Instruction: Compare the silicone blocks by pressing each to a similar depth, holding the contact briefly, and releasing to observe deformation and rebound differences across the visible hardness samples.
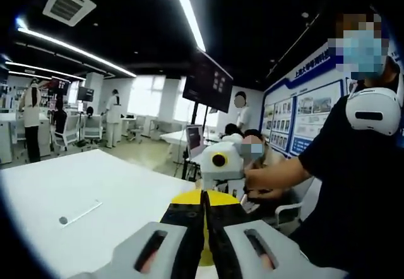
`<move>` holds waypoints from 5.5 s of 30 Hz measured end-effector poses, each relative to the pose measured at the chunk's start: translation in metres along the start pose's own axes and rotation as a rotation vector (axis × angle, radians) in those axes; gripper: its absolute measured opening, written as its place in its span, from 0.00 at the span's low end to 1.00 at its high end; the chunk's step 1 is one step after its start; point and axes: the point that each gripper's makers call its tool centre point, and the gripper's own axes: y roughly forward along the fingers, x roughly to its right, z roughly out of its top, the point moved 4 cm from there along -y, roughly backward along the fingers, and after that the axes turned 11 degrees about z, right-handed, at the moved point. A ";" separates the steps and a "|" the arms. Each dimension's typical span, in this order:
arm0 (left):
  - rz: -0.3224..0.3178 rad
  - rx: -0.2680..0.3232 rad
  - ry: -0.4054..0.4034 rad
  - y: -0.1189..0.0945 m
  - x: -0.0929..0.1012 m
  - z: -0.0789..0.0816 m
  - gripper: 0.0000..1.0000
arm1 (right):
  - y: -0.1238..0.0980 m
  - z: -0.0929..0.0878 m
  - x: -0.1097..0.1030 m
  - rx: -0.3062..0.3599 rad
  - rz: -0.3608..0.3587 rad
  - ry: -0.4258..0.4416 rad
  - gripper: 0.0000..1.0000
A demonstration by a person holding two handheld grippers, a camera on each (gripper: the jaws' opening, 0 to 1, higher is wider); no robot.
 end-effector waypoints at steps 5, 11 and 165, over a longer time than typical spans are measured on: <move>-0.042 -0.010 -0.107 0.001 0.008 0.004 0.00 | -0.003 0.001 -0.010 0.032 0.090 0.071 0.14; -0.047 -0.016 -0.098 0.004 0.009 0.002 0.00 | -0.004 -0.002 0.002 0.016 0.015 -0.012 0.23; 0.646 -0.154 0.051 -0.116 -0.075 -0.152 0.36 | -0.144 -0.106 -0.010 -0.017 -0.664 -0.041 0.73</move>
